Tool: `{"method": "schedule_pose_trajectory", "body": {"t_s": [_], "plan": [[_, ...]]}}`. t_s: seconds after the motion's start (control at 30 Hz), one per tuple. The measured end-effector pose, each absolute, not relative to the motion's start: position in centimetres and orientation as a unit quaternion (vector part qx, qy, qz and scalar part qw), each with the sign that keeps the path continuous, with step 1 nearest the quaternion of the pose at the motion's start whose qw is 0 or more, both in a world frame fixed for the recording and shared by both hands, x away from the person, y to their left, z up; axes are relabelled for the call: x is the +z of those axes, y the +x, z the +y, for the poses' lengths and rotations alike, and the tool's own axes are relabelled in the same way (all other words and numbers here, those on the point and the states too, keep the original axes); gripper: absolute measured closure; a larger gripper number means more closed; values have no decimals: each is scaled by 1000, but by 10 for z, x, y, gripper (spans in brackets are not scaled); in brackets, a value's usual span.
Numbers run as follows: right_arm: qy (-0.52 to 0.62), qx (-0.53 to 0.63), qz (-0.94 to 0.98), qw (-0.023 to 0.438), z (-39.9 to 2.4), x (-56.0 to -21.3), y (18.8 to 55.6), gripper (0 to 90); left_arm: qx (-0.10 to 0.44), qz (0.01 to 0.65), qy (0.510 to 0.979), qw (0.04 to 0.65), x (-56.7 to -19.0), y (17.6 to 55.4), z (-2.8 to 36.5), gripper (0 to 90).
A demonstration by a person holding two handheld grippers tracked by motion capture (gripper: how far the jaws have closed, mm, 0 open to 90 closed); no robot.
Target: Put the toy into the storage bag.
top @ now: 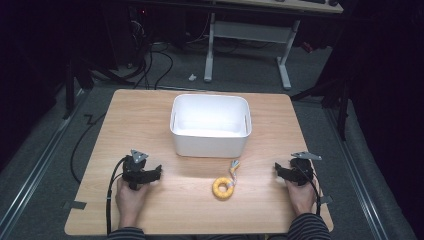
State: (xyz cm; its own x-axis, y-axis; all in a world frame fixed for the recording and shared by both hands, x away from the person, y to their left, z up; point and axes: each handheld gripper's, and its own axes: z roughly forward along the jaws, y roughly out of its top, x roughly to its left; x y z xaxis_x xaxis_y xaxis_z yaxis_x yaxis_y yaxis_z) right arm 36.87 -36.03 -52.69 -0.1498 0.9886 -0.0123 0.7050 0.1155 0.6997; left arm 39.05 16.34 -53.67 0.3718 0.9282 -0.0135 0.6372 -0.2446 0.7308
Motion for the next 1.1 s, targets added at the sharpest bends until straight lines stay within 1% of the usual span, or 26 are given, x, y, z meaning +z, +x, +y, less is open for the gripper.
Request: {"method": "schedule_pose_trajectory", "body": {"t_s": [0.27,0.47,1.1], "plan": [[596,300,703,246,-360,-520,364,345,218,516,758,333,-537,390,163,184],[598,304,701,242,-360,-516,360,356,218,516,758,334,-537,390,163,184],[550,320,740,219,-328,-505,345,411,218,516,758,334,-537,390,164,185]]}}
